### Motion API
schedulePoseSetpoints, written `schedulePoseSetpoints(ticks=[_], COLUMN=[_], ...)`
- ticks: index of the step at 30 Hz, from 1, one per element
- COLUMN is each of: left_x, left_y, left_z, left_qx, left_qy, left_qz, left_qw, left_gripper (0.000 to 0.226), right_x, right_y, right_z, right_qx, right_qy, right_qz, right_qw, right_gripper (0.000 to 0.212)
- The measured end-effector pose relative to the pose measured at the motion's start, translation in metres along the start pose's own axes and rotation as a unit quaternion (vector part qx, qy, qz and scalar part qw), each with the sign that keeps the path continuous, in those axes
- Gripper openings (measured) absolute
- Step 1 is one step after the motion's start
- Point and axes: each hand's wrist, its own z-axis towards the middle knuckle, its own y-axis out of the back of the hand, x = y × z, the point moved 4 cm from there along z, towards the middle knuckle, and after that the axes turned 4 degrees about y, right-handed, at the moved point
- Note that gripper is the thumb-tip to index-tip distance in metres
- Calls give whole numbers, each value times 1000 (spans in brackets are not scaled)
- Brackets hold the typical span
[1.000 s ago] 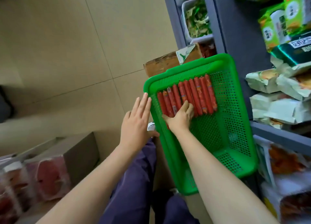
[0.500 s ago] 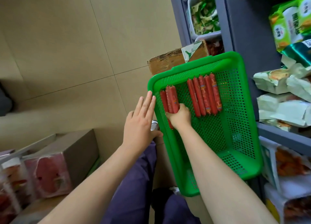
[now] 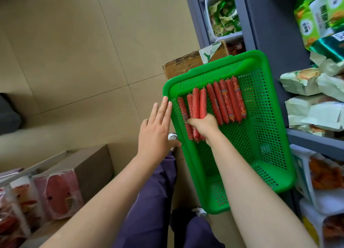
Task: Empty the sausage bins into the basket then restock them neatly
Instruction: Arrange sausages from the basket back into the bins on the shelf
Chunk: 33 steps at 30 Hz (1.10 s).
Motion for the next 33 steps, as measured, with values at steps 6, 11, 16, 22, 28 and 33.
schedulePoseSetpoints(ticks=[6, 11, 16, 22, 28, 33], left_x=[-36, -113, -218, -344, -459, -542], left_y=[21, 72, 117, 173, 227, 257], left_z=[-5, -36, -116, -256, -385, -473], left_qx=[9, 94, 229, 248, 210, 142], left_qy=[32, 111, 9, -69, -183, -319], left_qz=[-43, -568, -649, -679, -688, -651], left_qw=[999, 810, 725, 687, 671, 674], left_gripper=[110, 36, 37, 23, 15, 44], right_x=[14, 23, 2, -49, -104, -154], right_y=[36, 91, 181, 282, 386, 462], right_z=[-61, -154, -286, -441, -595, -695], right_qx=[128, 222, 244, 165, 52, -113], right_qy=[43, 121, 188, 267, 361, 418], right_qz=[162, 223, 222, 218, 190, 135], right_qw=[978, 942, 925, 924, 912, 891], right_gripper=[17, 18, 25, 33, 31, 25])
